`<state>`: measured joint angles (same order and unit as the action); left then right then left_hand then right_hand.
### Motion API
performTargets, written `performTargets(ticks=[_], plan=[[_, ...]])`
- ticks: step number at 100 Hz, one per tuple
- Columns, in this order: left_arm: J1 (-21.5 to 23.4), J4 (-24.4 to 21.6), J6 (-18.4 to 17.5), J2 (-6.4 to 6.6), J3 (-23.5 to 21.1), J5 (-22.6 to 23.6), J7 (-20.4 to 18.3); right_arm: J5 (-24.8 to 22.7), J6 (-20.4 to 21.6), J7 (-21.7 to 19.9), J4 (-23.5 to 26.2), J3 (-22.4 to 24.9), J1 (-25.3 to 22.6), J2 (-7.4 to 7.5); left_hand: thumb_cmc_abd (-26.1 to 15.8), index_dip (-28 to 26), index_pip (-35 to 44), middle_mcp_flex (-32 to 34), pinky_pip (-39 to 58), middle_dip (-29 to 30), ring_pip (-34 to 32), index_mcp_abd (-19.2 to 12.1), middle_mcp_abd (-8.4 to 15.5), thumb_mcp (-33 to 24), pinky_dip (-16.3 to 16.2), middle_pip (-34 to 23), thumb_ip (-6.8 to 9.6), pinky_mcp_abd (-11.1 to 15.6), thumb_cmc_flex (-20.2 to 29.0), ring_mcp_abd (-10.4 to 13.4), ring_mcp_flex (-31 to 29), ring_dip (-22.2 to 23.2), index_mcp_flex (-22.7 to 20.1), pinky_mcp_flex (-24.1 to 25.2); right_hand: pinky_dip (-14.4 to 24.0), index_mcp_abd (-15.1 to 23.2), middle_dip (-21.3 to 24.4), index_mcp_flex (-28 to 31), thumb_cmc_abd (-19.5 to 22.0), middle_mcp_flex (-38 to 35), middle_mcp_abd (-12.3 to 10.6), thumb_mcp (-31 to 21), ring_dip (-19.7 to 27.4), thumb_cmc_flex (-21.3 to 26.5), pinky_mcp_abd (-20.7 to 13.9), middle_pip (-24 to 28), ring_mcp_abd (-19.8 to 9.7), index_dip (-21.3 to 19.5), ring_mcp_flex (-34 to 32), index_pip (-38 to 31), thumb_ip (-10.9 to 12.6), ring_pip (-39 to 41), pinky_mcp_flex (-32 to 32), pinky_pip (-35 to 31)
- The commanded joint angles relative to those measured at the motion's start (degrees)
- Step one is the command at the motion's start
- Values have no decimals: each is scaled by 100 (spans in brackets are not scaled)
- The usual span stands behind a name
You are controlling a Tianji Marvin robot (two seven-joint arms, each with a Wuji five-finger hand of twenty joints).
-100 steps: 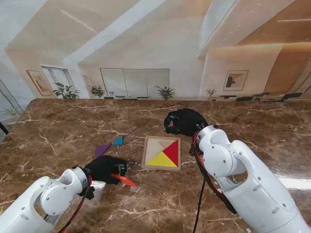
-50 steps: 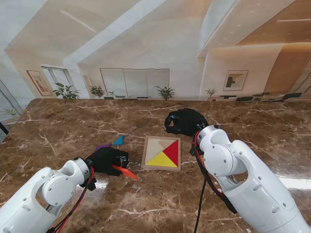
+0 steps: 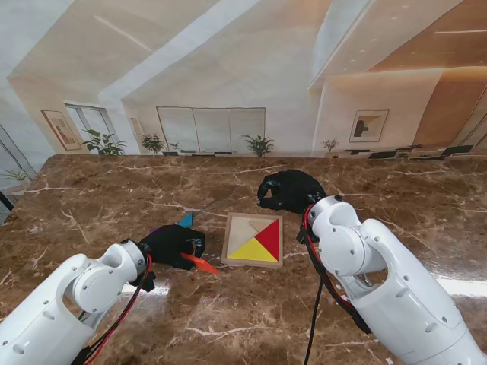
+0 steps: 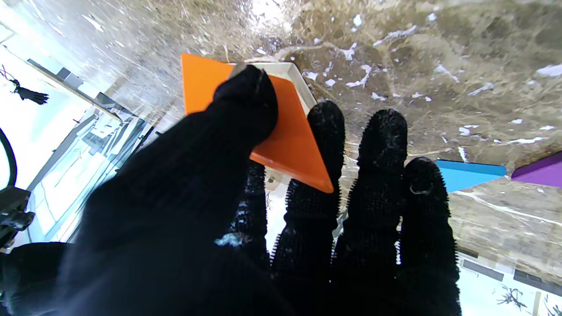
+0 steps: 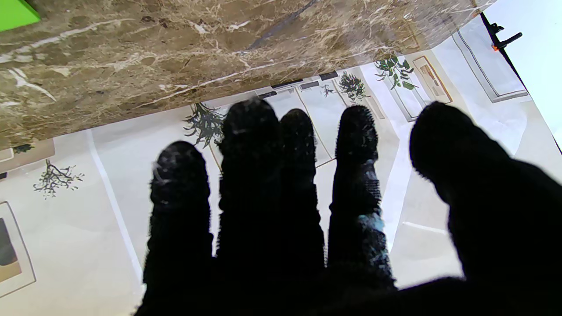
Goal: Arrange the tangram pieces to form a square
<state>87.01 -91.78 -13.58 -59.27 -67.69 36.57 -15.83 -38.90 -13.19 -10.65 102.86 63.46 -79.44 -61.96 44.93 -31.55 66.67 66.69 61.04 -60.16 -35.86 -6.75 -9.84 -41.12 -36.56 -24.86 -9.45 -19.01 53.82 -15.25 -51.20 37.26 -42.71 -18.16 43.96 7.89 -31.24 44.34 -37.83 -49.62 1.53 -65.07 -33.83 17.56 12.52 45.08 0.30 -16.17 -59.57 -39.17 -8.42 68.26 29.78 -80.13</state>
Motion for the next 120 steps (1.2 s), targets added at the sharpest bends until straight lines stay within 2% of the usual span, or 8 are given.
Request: performTargets(ticks=[1, 40, 70, 102, 120], plan=[[-113, 64, 59, -5, 71, -37, -103, 41, 12, -65, -51, -16, -12, -6, -80, 4, 343, 129, 122, -126, 71, -68, 111, -195, 103, -47, 221, -57, 432, -42, 7, 88, 10, 112, -21, -22, 24, -40, 157, 23, 8, -10, 25, -234, -7, 34, -43, -25, -175, -75, 143, 53, 31, -181], [-783, 301, 331, 81, 554, -317, -779, 62, 13, -74, -64, -18, -12, -5, -175, -68, 351, 60, 55, -176, 104, -91, 120, -157, 114, -47, 239, -60, 419, -5, 89, 47, 95, 224, -24, -25, 25, -45, 165, 27, 7, -13, 26, -230, -11, 36, -40, -23, -176, -74, 147, 54, 30, -183], [-1489, 497, 549, 153, 1074, -349, -1312, 83, 46, -126, -85, -29, -5, 6, -318, -192, 351, -70, -7, -240, 135, -167, 159, -107, 114, -31, 270, 30, 405, 58, 247, -14, 228, 374, -26, -19, 27, -59, 182, 30, 16, -11, 26, -236, -20, 34, -47, -21, -168, -72, 149, 52, 25, -184], [-2248, 896, 552, 138, 1773, -103, -1324, 117, 51, -160, -104, -39, 10, 10, -402, -327, 371, -188, -34, -298, 139, -300, 248, -84, 103, -19, 299, 128, 391, 137, 387, -65, 315, 483, -27, -23, 28, -65, 201, 30, 14, -7, 24, -244, -23, 35, -40, -21, -166, -72, 153, 58, 21, -187], [-2589, 1152, 437, 92, 2160, 81, -1102, 131, 45, -196, -105, -45, 11, 17, -359, -422, 376, -222, -48, -289, 206, -414, 330, -122, 111, 14, 304, 210, 417, 208, 444, -142, 270, 516, -27, -25, 28, -68, 208, 25, 14, -10, 25, -247, -14, 36, -35, -21, -169, -73, 154, 60, 21, -189]])
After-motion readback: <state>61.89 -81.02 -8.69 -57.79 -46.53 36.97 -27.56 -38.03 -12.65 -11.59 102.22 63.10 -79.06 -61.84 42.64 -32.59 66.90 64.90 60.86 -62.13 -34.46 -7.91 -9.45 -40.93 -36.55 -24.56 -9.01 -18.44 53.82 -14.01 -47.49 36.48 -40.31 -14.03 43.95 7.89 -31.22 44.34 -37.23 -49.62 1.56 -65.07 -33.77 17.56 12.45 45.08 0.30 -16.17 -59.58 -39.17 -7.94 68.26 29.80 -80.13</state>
